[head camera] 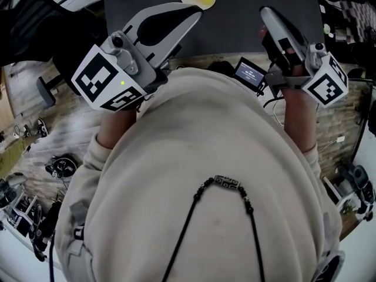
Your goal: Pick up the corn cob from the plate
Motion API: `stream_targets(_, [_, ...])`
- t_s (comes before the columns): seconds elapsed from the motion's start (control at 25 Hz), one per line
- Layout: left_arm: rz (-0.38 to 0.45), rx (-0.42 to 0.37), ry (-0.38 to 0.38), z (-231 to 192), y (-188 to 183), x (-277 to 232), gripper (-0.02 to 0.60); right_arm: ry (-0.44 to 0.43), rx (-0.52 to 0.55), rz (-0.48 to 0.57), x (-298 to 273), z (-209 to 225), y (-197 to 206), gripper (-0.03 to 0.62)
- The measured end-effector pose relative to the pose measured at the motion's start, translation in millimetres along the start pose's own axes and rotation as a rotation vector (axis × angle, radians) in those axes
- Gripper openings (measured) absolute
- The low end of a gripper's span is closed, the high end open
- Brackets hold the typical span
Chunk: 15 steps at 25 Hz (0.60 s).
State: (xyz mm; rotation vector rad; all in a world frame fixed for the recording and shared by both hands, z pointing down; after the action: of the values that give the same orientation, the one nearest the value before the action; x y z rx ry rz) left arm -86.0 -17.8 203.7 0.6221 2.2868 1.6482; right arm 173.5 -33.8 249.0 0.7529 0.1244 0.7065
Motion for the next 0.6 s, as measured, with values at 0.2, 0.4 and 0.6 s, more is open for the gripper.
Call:
stream_targets(0.2, [-0.015,0.011,-0.048,1.0,-28.7,9.0,0.0,-0.049,-0.017,-0.048,-31.7,-14.0,-16.2,0.015])
stream_targets(0.4, [-0.062,0.06,0.068,0.1,-28.2,5.7,0.0,0.039,-0.017,-0.004,-20.3,-29.6,-9.2,0.015])
stream_targets(0.6, [0.047,0.074,0.319,-22.2,14.0,5.2,0.0,0.214,0.181,0.072,3.6,-44.6,13.2,0.015])
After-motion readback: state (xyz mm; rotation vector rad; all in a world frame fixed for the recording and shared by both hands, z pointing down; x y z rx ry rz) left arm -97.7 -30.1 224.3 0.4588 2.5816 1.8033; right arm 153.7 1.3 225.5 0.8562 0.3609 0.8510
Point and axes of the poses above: the fingertips, and each gripper's own axes: x backward along the fingers, z to its right, y out of its underside, the point moved 9 cm from there along x, backward along the fingers, and after that the axes turned 7 degrees about z, right-handed, at the moved point
